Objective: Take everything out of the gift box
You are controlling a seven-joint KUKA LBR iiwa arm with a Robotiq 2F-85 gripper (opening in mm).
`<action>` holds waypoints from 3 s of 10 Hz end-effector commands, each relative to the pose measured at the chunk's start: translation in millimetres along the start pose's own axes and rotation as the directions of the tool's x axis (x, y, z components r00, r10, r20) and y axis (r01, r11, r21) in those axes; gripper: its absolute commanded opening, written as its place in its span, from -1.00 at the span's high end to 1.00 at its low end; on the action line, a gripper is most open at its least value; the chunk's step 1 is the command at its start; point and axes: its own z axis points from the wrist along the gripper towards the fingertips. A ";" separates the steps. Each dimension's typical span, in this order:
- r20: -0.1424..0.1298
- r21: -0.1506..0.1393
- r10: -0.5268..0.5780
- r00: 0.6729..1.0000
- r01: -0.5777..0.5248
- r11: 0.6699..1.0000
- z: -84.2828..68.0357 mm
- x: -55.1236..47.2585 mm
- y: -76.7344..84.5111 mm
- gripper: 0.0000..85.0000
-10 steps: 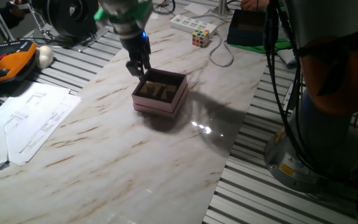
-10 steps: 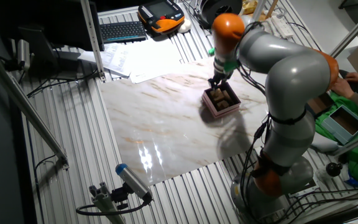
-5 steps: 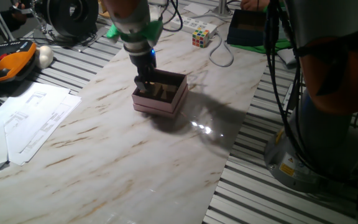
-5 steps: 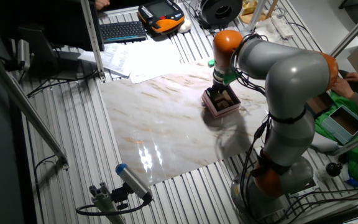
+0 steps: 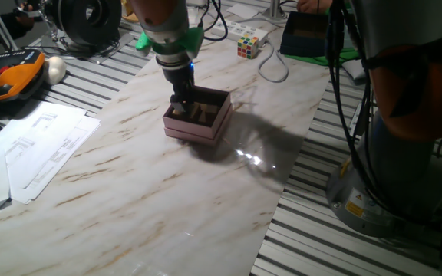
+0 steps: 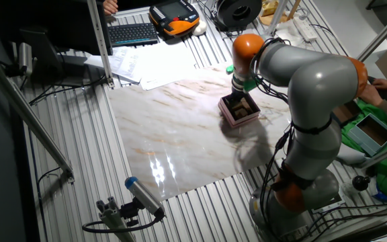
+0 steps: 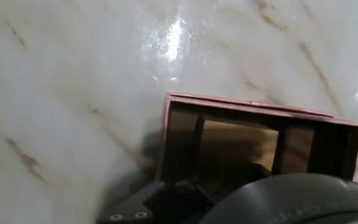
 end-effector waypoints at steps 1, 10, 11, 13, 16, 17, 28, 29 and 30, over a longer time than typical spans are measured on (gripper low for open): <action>0.000 -0.001 -0.015 1.000 0.015 1.000 -0.4 0.0 -0.2 1.00; -0.014 0.026 -0.142 0.990 0.142 0.990 -64.4 -13.0 -128.7 0.20; -0.010 0.028 -0.145 0.989 0.145 0.989 -62.2 -14.2 -133.9 -0.20; -0.027 -0.007 -0.125 0.992 0.125 0.992 -64.1 -14.9 -137.7 -0.20; -0.048 -0.028 -0.087 0.995 0.086 0.996 -71.2 -14.4 -111.9 -0.20; -0.045 -0.024 -0.067 0.997 0.066 0.998 -70.3 -12.6 -97.4 -0.20; -0.021 -0.021 0.094 0.995 -0.094 0.995 -25.5 27.7 -17.6 -0.20; -0.020 -0.027 0.098 0.995 -0.098 0.995 -25.6 26.7 -15.9 -0.20; -0.018 -0.027 0.099 0.995 -0.100 0.995 -24.7 26.0 -15.0 -0.20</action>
